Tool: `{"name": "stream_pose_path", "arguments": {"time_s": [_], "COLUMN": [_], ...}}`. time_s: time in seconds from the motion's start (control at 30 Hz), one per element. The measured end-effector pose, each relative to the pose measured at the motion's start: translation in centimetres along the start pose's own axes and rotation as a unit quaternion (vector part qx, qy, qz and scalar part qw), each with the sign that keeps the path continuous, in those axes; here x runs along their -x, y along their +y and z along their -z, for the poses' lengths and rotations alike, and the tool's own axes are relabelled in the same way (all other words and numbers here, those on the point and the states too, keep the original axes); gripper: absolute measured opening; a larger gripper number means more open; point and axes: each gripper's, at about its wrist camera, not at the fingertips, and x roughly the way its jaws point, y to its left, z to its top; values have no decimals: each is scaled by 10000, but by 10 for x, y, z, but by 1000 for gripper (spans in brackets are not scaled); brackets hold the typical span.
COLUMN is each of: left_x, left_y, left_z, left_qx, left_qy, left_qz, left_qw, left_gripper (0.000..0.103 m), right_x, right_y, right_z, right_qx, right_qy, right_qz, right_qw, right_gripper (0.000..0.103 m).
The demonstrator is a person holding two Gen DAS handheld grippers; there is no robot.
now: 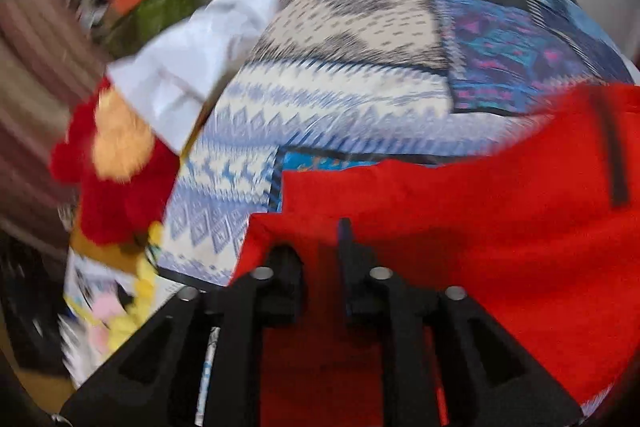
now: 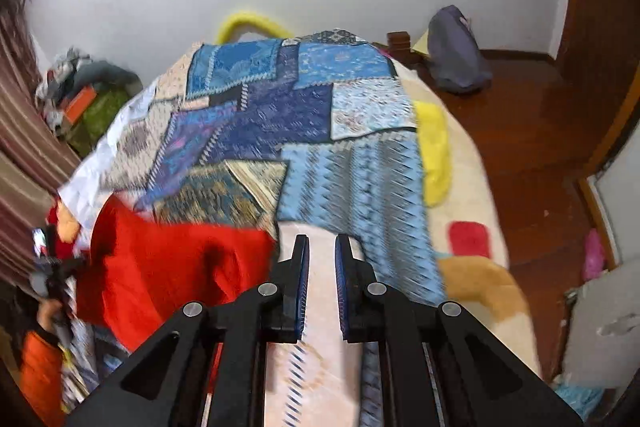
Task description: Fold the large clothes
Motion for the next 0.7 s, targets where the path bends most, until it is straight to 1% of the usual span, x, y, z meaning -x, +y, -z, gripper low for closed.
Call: {"name": "stream_pose_path", "arguments": {"time_s": [0.03, 0.07, 0.1, 0.13, 0.17, 0.27, 0.33, 0.4, 0.47, 0.53, 0.63, 0.7], "left_x": [12, 23, 39, 50, 59, 81, 91, 90, 81, 62, 25, 3], "left_y": [-2, -4, -6, -6, -8, -13, -20, -29, -37, -48, -63, -68], "left_z": [0, 1, 3, 5, 7, 17, 28, 39, 47, 57, 64, 61], "left_qx": [-144, -247, -376, -461, -545, -709, -754, -765, -726, -693, -693, -676], "left_qy": [-105, -231, -430, -538, -606, -674, -774, -739, -596, -317, 78, 203], "left_qz": [-7, -41, -76, -35, 44, 317, 533, 797, 1016, 1198, 1187, 1001], "left_qw": [9998, 9994, 9983, 9975, 9967, 9947, 9927, 9911, 9904, 9899, 9905, 9925], "left_gripper": [50, 59, 71, 73, 74, 79, 85, 88, 88, 88, 88, 88], "right_x": [4, 7, 9, 11, 11, 6, -2, -12, -24, -41, -64, -86], "right_y": [2, 5, 11, 17, 21, 44, 64, 87, 105, 129, 157, 174], "right_z": [7, 14, 23, 30, 36, 53, 62, 68, 72, 72, 71, 68], "right_qx": [131, 241, 349, 434, 501, 742, 900, 1052, 1199, 1417, 1680, 1838], "right_qy": [34, 52, 59, 62, 68, 126, 196, 287, 375, 482, 609, 732], "right_qz": [24, 21, -30, -120, -224, -562, -698, -911, -1040, -1090, -1055, -948], "right_qw": [9999, 9997, 9994, 9990, 9985, 9956, 9933, 9898, 9866, 9827, 9782, 9756], "right_gripper": [8, 8, 8, 8, 8, 8, 8, 8, 8, 8, 8, 8]}}
